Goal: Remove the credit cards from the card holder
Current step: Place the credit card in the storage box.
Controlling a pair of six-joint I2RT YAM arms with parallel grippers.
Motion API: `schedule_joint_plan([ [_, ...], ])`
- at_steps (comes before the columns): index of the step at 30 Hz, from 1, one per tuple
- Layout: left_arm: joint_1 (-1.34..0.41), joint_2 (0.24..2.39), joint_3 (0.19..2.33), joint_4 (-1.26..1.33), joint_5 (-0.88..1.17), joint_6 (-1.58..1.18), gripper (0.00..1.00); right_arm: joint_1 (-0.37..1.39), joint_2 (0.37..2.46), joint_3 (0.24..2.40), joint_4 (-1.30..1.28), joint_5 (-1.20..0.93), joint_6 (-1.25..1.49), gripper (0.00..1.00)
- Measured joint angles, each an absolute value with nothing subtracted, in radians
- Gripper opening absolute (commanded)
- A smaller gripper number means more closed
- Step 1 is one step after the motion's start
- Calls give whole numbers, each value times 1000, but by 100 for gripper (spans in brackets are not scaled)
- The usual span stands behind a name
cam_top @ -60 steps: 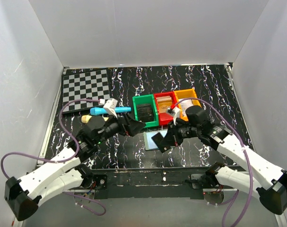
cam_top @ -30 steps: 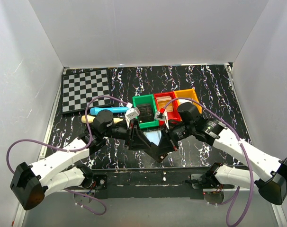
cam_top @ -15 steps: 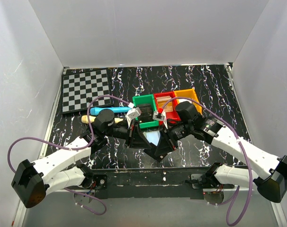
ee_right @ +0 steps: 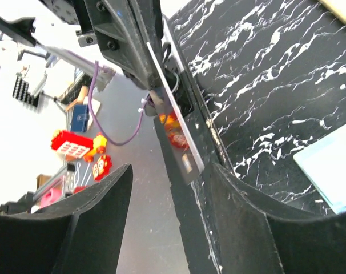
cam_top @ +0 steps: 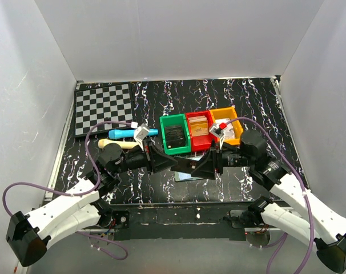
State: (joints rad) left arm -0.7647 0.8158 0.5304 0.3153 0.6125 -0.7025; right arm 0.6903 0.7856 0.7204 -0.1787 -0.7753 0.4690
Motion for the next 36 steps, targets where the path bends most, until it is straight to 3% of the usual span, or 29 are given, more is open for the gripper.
schedule_joint_plan([
  [5,-762,763,493,327,449,-746,0,687,701,637,-24,-660,606,80],
  [8,-761,743,484,342,403,-766,0,684,647,607,14,-595,636,80],
  [22,-761,708,437,470,340,-894,0,618,630,456,328,-548,840,70],
  [36,-761,713,436,510,340,-937,0,609,740,454,555,-662,963,51],
])
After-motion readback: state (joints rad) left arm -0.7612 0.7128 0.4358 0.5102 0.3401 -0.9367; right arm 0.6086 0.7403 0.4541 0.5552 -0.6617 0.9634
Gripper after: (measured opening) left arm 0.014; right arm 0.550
